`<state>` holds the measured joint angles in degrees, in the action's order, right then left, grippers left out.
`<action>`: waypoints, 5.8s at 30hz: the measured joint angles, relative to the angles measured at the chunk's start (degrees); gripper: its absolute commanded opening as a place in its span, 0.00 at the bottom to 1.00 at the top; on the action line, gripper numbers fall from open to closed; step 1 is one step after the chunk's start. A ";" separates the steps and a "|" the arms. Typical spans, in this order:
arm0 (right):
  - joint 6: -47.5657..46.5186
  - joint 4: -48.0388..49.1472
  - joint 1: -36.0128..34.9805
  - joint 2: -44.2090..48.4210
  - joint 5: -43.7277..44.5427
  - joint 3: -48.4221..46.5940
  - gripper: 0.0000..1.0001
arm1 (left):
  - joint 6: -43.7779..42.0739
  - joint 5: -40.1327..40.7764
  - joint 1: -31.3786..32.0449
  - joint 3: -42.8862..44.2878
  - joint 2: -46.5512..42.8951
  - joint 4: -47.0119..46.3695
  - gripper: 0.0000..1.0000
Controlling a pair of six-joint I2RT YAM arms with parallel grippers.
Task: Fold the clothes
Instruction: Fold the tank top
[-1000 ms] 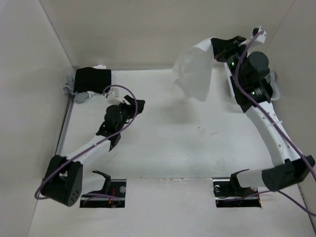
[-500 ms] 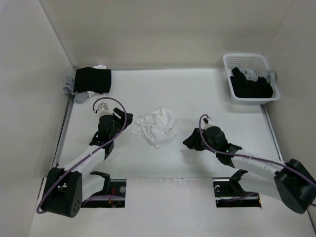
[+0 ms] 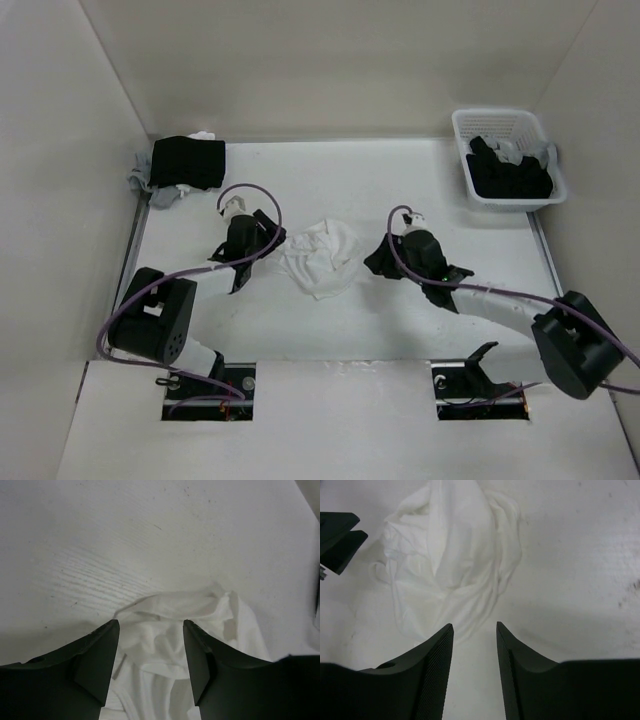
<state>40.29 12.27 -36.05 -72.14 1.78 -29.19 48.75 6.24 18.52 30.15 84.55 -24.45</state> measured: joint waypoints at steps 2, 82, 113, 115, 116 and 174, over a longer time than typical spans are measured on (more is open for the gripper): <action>-1.27 0.79 -0.02 -4.22 0.46 -3.98 0.49 | -0.13 0.42 0.00 1.42 1.57 -0.42 0.48; -3.52 1.22 -7.08 -17.00 4.00 -11.23 0.13 | 6.10 2.38 -16.24 -17.38 -30.21 13.03 0.38; 7.89 8.33 -4.46 -44.46 -2.69 -38.01 0.01 | 1.81 5.29 -7.13 1.88 5.64 -1.40 0.02; 7.41 8.00 -3.67 -43.30 -2.89 -37.05 0.00 | 2.05 5.20 -6.56 2.05 2.82 -0.13 0.01; 7.08 7.58 -3.08 -41.90 -3.04 -36.20 0.00 | 2.08 5.14 -6.23 2.34 1.42 0.31 0.01; 11.74 -26.32 -10.08 24.39 22.38 7.56 0.33 | -2.93 0.28 13.75 -6.91 -5.60 4.70 0.46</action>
<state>52.03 -14.04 -46.13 -47.75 24.16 -21.63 45.82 6.52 32.27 23.24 78.96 -19.75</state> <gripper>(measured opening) 0.170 0.458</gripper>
